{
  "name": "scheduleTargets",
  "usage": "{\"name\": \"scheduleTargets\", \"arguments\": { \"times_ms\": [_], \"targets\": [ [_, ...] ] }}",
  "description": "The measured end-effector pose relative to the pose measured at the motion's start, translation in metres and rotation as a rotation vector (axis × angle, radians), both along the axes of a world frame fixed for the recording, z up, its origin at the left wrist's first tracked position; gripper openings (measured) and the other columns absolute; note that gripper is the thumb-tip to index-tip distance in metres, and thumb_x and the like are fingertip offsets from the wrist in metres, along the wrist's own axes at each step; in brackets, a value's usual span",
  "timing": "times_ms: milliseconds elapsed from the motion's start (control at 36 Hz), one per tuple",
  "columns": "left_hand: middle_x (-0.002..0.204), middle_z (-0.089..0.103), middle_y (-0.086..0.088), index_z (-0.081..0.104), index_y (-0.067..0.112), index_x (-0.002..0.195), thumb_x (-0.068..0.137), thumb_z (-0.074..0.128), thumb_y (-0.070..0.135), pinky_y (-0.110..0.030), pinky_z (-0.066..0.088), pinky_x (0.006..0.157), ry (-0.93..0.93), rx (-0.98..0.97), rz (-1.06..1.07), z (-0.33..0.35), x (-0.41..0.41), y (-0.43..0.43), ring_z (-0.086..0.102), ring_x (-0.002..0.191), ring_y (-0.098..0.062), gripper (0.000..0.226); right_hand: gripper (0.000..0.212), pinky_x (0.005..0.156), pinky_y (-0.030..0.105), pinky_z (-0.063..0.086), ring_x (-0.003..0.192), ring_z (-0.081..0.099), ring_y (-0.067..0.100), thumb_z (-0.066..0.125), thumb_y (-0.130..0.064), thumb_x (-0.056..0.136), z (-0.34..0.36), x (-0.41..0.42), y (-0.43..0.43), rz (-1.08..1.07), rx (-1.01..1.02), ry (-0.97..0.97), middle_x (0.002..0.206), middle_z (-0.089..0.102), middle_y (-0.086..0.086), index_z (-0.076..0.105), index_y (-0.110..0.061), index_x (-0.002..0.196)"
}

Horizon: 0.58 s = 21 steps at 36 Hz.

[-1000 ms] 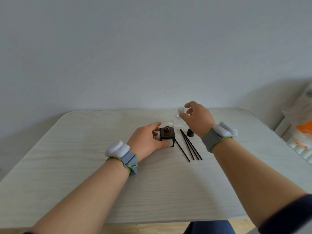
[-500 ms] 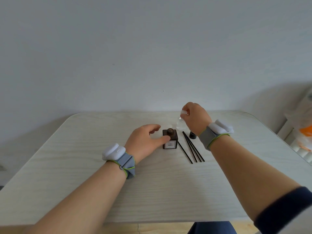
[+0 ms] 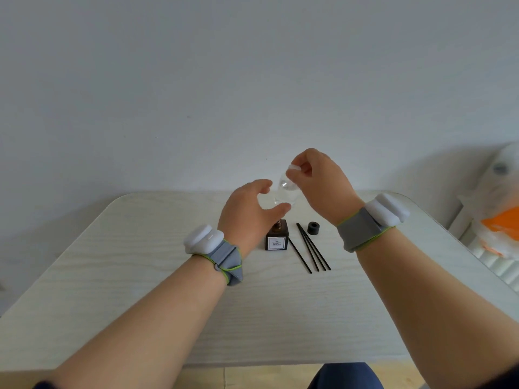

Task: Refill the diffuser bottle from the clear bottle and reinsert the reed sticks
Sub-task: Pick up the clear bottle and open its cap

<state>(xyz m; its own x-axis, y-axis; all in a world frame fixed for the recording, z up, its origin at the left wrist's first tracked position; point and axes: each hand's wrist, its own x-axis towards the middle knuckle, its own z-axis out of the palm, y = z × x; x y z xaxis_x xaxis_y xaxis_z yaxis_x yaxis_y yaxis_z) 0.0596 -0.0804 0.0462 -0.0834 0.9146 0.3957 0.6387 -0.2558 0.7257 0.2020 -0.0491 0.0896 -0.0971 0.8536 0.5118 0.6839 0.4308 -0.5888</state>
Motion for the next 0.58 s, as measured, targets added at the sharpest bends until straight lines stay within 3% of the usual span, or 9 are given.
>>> {"name": "scheduleTargets", "arguments": {
  "times_ms": [167,306,417,500,583],
  "targets": [
    [0.106,0.057,0.017,0.059,0.026,0.12,0.075,0.074,0.045,-0.019,0.038,0.088,-0.059,0.006,-0.008,0.002,0.008,-0.006,0.054,0.105,-0.002,0.051,0.015,0.072,0.021,0.046,0.087,0.061,0.015,0.058,-0.026,0.089,0.004,-0.003,-0.015,0.106,-0.091,0.068,0.098,0.065,0.003,0.061,-0.014,0.098],
    [0.097,0.067,0.01,0.065,0.025,0.105,0.075,0.072,0.048,-0.022,0.047,0.079,-0.011,0.032,0.004,-0.002,0.005,-0.006,0.061,0.092,-0.006,0.039,0.015,0.064,0.018,0.044,0.075,0.056,0.009,0.06,-0.029,0.087,0.003,-0.003,-0.019,0.118,-0.102,0.058,0.091,0.065,0.0,0.063,-0.017,0.096],
    [0.096,0.065,0.009,0.062,0.023,0.101,0.072,0.076,0.042,-0.019,0.044,0.072,0.02,0.076,0.014,-0.001,0.005,-0.007,0.058,0.084,-0.008,0.037,0.029,0.055,0.02,0.034,0.059,0.047,0.005,0.059,-0.044,0.087,0.003,0.0,-0.017,0.078,-0.166,0.05,0.073,0.056,-0.007,0.062,-0.017,0.094],
    [0.095,0.061,0.006,0.06,0.02,0.102,0.071,0.078,0.041,-0.024,0.047,0.074,0.083,0.125,0.029,0.0,0.005,-0.008,0.057,0.083,-0.011,0.041,0.043,0.058,0.023,0.039,0.068,0.055,0.011,0.055,-0.056,0.085,0.002,0.001,-0.017,0.038,-0.195,0.02,0.079,0.062,-0.004,0.062,-0.014,0.091],
    [0.093,0.057,0.008,0.058,0.02,0.099,0.069,0.079,0.041,-0.025,0.049,0.072,0.129,0.16,0.038,0.0,0.006,-0.009,0.057,0.084,-0.01,0.042,0.041,0.057,0.024,0.039,0.066,0.053,0.015,0.058,-0.05,0.086,0.001,0.002,-0.02,0.036,-0.196,0.003,0.069,0.055,-0.005,0.06,-0.01,0.081]
  ]
}}
